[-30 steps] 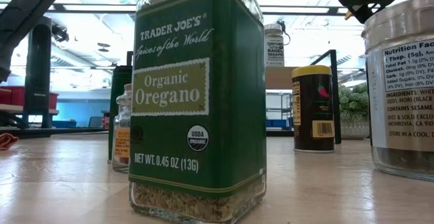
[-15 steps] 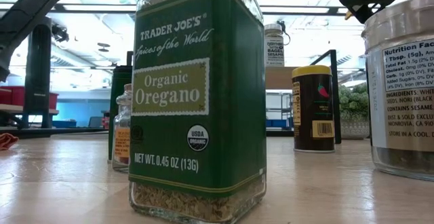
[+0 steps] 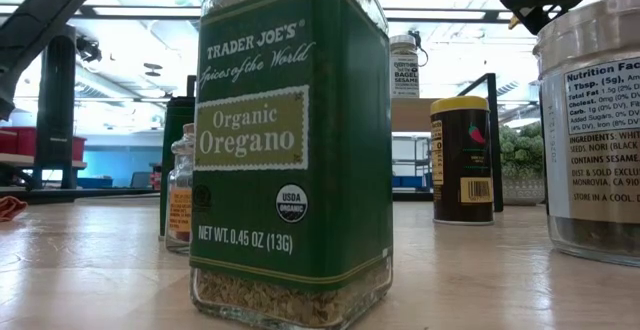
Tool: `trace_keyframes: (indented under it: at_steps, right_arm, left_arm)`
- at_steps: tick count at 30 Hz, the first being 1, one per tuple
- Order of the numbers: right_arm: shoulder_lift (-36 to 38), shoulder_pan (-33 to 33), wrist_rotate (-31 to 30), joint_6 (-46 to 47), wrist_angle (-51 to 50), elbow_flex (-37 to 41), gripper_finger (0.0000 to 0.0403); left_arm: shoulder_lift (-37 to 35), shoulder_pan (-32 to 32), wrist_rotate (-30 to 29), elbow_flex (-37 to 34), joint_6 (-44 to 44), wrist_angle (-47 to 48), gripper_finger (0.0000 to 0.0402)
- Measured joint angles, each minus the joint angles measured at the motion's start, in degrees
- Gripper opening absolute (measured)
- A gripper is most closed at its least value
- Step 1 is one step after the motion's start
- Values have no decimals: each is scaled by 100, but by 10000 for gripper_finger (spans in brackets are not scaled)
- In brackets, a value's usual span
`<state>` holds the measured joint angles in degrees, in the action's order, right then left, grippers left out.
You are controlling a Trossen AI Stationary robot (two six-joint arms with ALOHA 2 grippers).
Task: Shelf spices
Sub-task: Put the red seasoning can on the shelf
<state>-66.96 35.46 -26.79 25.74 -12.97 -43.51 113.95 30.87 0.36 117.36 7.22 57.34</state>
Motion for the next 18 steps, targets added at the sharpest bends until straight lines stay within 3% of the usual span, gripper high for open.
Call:
trace_keyframes:
  at_steps: [18]
  right_arm:
    - [0, 0, -2, 2, 0, 0, 3]
  left_arm:
    - [0, -131, -210, 2, -205, 435, 0]
